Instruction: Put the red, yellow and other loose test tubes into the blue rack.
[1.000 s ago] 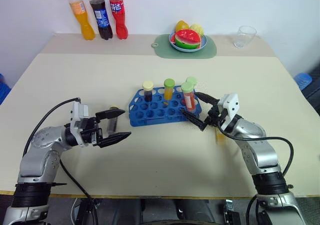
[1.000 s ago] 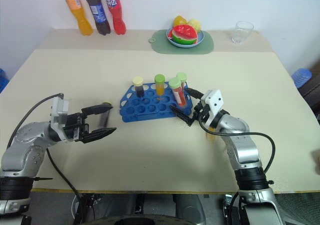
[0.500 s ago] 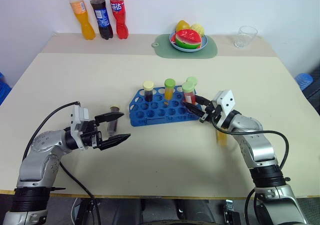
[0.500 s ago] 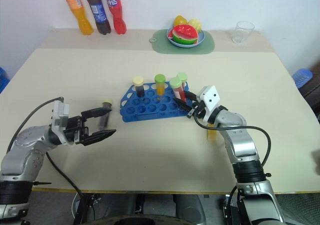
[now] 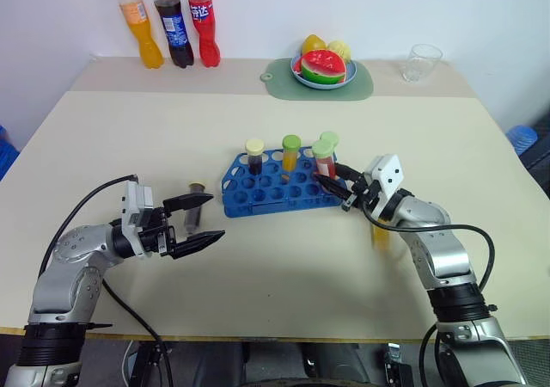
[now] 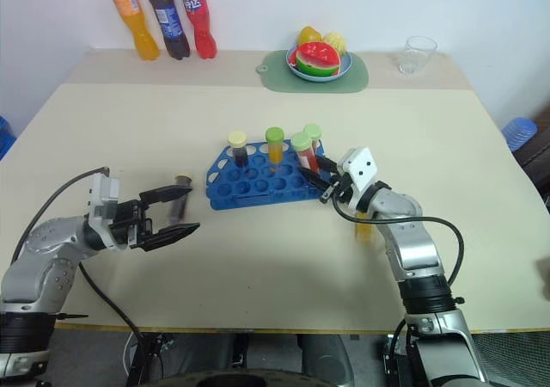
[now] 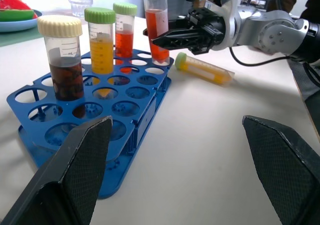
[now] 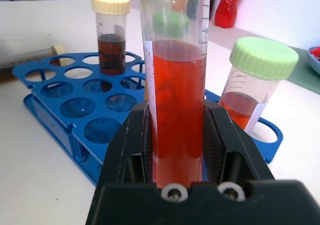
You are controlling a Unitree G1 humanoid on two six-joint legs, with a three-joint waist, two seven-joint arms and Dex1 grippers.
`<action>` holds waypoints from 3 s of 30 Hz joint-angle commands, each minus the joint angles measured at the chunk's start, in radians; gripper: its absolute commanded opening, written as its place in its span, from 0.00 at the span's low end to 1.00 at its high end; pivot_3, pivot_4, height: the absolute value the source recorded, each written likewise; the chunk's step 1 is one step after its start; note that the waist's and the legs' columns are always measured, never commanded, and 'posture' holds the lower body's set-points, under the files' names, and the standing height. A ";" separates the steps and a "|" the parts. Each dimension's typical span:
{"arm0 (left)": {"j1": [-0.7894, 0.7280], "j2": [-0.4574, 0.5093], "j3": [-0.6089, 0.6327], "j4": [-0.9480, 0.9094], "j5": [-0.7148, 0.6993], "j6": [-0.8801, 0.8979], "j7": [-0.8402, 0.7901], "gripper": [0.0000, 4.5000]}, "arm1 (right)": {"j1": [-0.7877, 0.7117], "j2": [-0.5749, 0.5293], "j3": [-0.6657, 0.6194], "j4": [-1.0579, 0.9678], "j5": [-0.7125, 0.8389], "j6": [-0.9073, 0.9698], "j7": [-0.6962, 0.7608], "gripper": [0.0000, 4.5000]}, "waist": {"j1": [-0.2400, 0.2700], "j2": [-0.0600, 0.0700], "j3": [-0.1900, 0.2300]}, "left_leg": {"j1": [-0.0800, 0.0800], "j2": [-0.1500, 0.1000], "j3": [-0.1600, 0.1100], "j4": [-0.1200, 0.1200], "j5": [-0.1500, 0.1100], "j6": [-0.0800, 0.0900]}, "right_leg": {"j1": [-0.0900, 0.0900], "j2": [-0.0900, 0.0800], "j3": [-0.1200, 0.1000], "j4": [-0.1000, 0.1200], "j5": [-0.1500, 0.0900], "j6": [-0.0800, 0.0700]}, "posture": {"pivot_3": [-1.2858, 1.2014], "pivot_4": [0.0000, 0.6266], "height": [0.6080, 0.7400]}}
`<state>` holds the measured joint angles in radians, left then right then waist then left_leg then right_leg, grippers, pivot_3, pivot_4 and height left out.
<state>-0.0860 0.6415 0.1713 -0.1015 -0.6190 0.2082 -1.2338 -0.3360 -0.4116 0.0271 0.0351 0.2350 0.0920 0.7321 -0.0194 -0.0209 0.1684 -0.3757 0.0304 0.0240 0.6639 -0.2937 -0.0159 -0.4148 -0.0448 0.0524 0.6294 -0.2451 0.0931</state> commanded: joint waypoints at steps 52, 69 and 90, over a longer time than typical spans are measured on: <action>-0.018 -0.019 -0.002 -0.025 0.018 -0.018 0.018 0.96 | -0.071 0.044 -0.092 0.068 0.090 0.008 -0.066 0.24 | -0.001 0.000 0.001 | -0.006 0.001 0.000 -0.001 0.000 0.000 | -0.006 0.000 0.000 0.000 0.000 0.000 | 0.52 0.24 1.00; -0.019 -0.021 -0.003 -0.030 0.019 -0.019 0.024 0.96 | -0.025 0.044 -0.084 0.089 0.009 -0.067 -0.105 0.24 | 0.001 0.000 0.001 | -0.012 0.000 0.000 0.000 0.000 0.000 | -0.012 0.000 0.000 0.000 0.000 0.000 | 0.52 0.24 1.00; -0.026 -0.032 -0.007 -0.029 0.023 -0.022 0.034 0.96 | -0.015 0.100 -0.113 0.202 0.074 -0.083 -0.144 0.24 | 0.004 -0.001 0.000 | -0.011 0.000 -0.001 0.002 0.000 0.000 | -0.010 0.000 0.000 0.001 0.000 0.000 | 0.52 0.24 1.00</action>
<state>-0.1092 0.6075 0.1625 -0.1014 -0.5971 0.2042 -1.1990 -0.3527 -0.3199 -0.0560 0.2334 0.2914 -0.0152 0.6106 -0.0153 -0.0216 0.1685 -0.3870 0.0300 0.0234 0.6657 -0.2935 -0.0159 -0.4249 -0.0451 0.0524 0.6300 -0.2450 0.0932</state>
